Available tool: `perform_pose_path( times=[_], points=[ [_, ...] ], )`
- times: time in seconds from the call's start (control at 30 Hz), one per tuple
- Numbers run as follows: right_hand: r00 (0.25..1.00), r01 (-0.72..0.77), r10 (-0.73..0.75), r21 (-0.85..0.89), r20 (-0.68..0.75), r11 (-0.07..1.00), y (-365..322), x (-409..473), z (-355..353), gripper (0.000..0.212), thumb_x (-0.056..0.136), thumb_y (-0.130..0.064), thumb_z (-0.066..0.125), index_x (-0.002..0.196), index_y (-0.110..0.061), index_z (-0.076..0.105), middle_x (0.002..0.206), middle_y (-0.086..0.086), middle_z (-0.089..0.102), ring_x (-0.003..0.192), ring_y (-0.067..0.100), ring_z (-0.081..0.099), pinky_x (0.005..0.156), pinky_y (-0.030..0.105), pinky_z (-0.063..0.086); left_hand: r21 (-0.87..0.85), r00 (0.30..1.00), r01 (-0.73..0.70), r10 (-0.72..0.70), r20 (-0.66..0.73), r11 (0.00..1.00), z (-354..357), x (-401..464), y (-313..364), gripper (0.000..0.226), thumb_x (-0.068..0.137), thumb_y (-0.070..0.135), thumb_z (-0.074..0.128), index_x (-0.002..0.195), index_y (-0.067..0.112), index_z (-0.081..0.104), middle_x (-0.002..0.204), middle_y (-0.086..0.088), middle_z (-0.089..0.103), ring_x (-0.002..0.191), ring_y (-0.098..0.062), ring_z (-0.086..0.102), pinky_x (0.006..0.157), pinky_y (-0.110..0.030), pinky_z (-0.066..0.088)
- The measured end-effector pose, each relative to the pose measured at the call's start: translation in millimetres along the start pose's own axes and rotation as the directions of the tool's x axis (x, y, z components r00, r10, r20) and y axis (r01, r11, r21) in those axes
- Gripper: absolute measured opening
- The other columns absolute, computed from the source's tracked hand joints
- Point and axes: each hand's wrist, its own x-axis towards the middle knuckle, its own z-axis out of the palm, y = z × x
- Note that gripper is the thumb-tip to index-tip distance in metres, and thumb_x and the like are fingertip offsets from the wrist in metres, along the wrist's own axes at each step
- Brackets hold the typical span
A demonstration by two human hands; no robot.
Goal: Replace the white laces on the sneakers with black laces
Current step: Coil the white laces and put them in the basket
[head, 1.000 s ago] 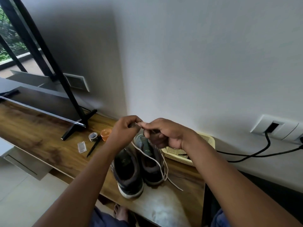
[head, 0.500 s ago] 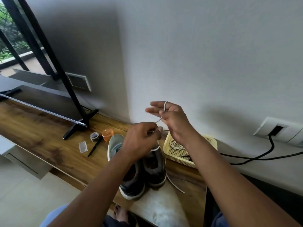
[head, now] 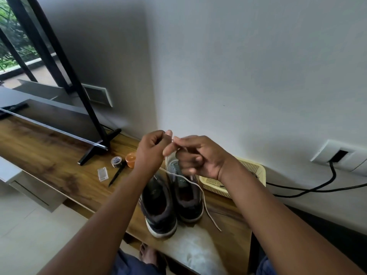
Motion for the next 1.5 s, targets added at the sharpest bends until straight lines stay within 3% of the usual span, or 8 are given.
perform_pose_path(
  times=[0.13,0.27,0.4,0.6,0.9,1.07,1.27,1.5],
  points=[
    [0.930,0.364,-0.315,0.366,-0.189,0.856,-7,6,-5,0.038,0.107,-0.023,0.043,0.107,0.001,0.073,0.084,0.011,0.078,0.083,0.026,0.076,0.113,0.052,0.043,0.151,0.991,0.110,-0.120,0.054,0.982,16,-2,-9,0.037,0.104,0.025,0.057,0.068,0.018,0.065,0.050,0.013,0.052,0.044,-0.002,0.043,0.053,-0.027,0.034],
    [0.814,0.518,-0.428,0.156,-0.393,0.841,-11,3,-21,0.033,0.111,-0.028,0.040,0.109,-0.011,0.068,0.130,0.011,0.071,0.133,0.023,0.061,0.124,0.047,0.028,0.415,0.966,-0.113,0.003,0.258,0.903,25,-18,0,0.044,0.106,0.040,0.055,0.066,0.024,0.060,0.053,0.016,0.057,0.048,-0.005,0.052,0.048,-0.020,0.031],
    [0.695,0.249,-0.466,-0.425,-0.547,0.870,0,2,-25,0.037,0.113,-0.022,0.039,0.111,-0.001,0.070,0.113,0.011,0.077,0.107,0.016,0.074,0.100,0.035,0.052,0.324,0.952,-0.232,0.146,0.268,0.917,24,-20,17,0.040,0.102,0.037,0.061,0.068,0.017,0.059,0.057,0.001,0.056,0.052,-0.012,0.049,0.055,-0.034,0.039],
    [0.884,-0.098,-0.192,-0.570,-0.426,0.816,13,5,-13,0.061,0.110,-0.051,0.038,0.093,-0.006,0.076,0.054,0.015,0.061,0.034,0.019,0.039,0.040,0.022,0.030,0.161,0.993,-0.105,0.096,0.063,0.981,4,-5,15,0.040,0.102,0.033,0.065,0.068,0.013,0.063,0.051,0.012,0.046,0.048,-0.002,0.040,0.051,-0.021,0.034],
    [0.973,0.230,-0.218,0.207,-0.076,0.951,-10,3,-6,0.051,0.110,-0.037,0.041,0.085,-0.009,0.075,0.042,-0.003,0.044,0.060,0.021,0.069,0.089,0.044,0.057,0.249,0.995,0.089,-0.097,0.019,0.964,7,0,-3,0.047,0.108,0.041,0.051,0.075,0.012,0.067,0.057,0.005,0.055,0.053,-0.011,0.047,0.057,-0.030,0.033],
    [0.839,0.509,-0.405,0.260,-0.364,0.821,-13,4,-21,0.043,0.111,-0.036,0.040,0.092,-0.010,0.069,0.119,0.015,0.075,0.135,0.027,0.059,0.127,0.049,0.022,0.444,0.972,-0.122,0.017,0.233,0.887,28,-20,9,0.046,0.108,0.040,0.052,0.068,0.018,0.058,0.054,0.011,0.058,0.055,-0.009,0.056,0.056,-0.032,0.039],
    [0.724,0.213,-0.419,-0.399,-0.548,0.892,-3,0,-22,0.046,0.113,-0.035,0.042,0.107,0.000,0.071,0.109,0.007,0.079,0.093,0.026,0.077,0.080,0.038,0.060,0.312,0.951,-0.272,0.205,0.232,0.910,24,-19,21,0.040,0.104,0.039,0.057,0.066,0.028,0.057,0.056,0.005,0.054,0.050,-0.012,0.050,0.052,-0.036,0.039],
    [0.886,-0.140,-0.171,-0.600,-0.431,0.787,7,2,-11,0.074,0.106,-0.064,0.037,0.081,-0.010,0.080,0.045,0.006,0.047,0.035,0.015,0.031,0.042,0.020,0.029,0.279,0.994,-0.103,0.108,-0.003,0.955,2,-3,8,0.047,0.106,0.037,0.056,0.068,0.009,0.054,0.054,0.006,0.044,0.051,-0.009,0.036,0.054,-0.032,0.030]
  ],
)
